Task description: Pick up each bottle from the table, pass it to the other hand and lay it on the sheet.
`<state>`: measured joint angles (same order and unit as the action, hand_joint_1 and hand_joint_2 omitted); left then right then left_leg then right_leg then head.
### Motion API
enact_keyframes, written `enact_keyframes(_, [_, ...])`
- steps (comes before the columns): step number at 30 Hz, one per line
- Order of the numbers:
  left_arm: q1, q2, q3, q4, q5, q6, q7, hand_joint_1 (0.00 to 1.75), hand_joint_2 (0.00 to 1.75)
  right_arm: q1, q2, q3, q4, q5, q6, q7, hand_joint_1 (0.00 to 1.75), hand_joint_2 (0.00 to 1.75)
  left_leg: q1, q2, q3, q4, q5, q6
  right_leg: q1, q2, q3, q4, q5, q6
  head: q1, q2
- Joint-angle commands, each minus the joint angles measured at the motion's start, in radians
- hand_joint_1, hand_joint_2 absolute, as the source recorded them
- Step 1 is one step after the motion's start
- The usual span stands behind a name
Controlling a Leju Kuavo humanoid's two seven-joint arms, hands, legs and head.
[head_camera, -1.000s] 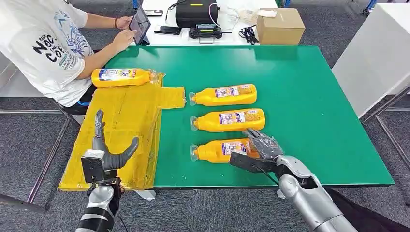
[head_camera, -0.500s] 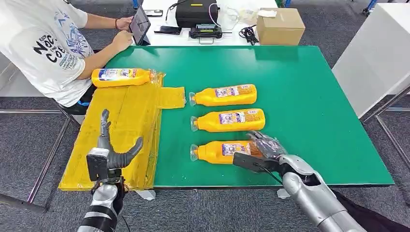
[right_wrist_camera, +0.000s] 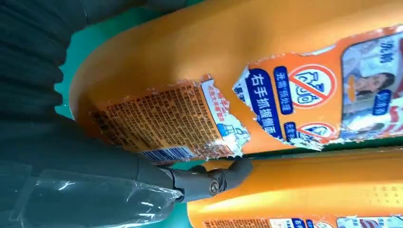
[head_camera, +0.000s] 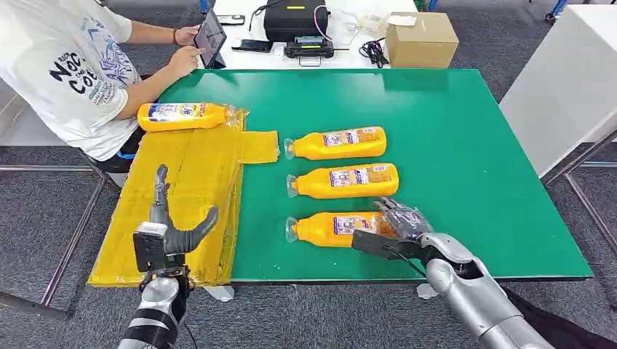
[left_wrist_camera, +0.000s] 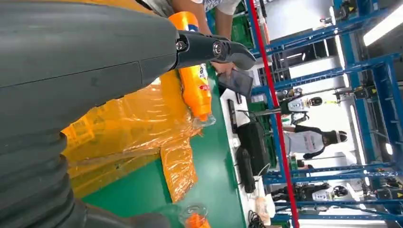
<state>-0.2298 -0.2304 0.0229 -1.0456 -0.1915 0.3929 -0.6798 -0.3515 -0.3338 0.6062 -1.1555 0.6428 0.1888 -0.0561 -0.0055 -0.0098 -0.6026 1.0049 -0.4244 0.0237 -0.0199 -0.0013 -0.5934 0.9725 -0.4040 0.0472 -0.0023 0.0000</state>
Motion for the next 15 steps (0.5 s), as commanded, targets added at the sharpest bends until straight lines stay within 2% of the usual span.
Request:
enact_keyframes(1, [-0.040,-0.005,-0.022,0.096,-0.005,-0.006,-0.018,0.00,1.75,-0.004,0.037,0.060,0.094,0.002,-0.038,0.000,1.75,1.75,0.002,0.001,0.005,-0.001,-0.001,-0.002,0.002,0.000,0.005,-0.002,-0.001,-0.002,0.000,0.000])
enact_keyframes(3, [-0.040,-0.007,-0.029,0.103,-0.006,-0.012,-0.018,0.00,1.75,0.011,0.053,0.053,0.095,-0.006,-0.060,-0.012,1.75,1.75,0.001,0.000,0.003,-0.001,-0.001,-0.001,0.001,0.000,0.003,-0.001,0.000,-0.002,0.000,0.000])
enact_keyframes(4, [-0.036,-0.008,-0.039,0.095,0.001,-0.040,-0.018,0.00,1.75,0.062,0.085,-0.008,0.055,-0.069,-0.122,-0.106,1.75,1.75,0.002,0.000,0.005,-0.001,-0.001,-0.002,0.002,-0.001,0.005,-0.002,-0.001,-0.003,0.000,0.000])
enact_keyframes(7, [-0.030,-0.019,-0.043,0.084,-0.004,-0.046,-0.018,0.00,1.75,0.143,0.125,-0.062,-0.059,-0.080,-0.149,-0.132,1.75,1.75,0.003,-0.001,0.005,-0.001,-0.002,-0.002,0.003,-0.002,0.006,-0.002,-0.002,-0.003,0.000,0.000])
enact_keyframes(11, [-0.024,-0.022,-0.034,0.077,-0.007,-0.058,-0.018,0.00,1.75,0.173,0.163,-0.115,-0.113,-0.091,-0.170,-0.162,1.75,1.75,0.001,0.001,0.003,-0.001,-0.002,-0.002,0.001,0.001,0.003,0.000,-0.001,-0.002,0.000,0.000])
enact_keyframes(15, [-0.010,-0.025,-0.021,0.054,-0.006,-0.060,-0.018,0.00,1.75,0.211,0.233,-0.197,-0.178,-0.119,-0.233,-0.255,1.75,1.75,0.001,0.000,0.001,0.000,-0.001,-0.001,0.001,0.000,0.001,0.000,-0.001,-0.002,0.000,0.000])
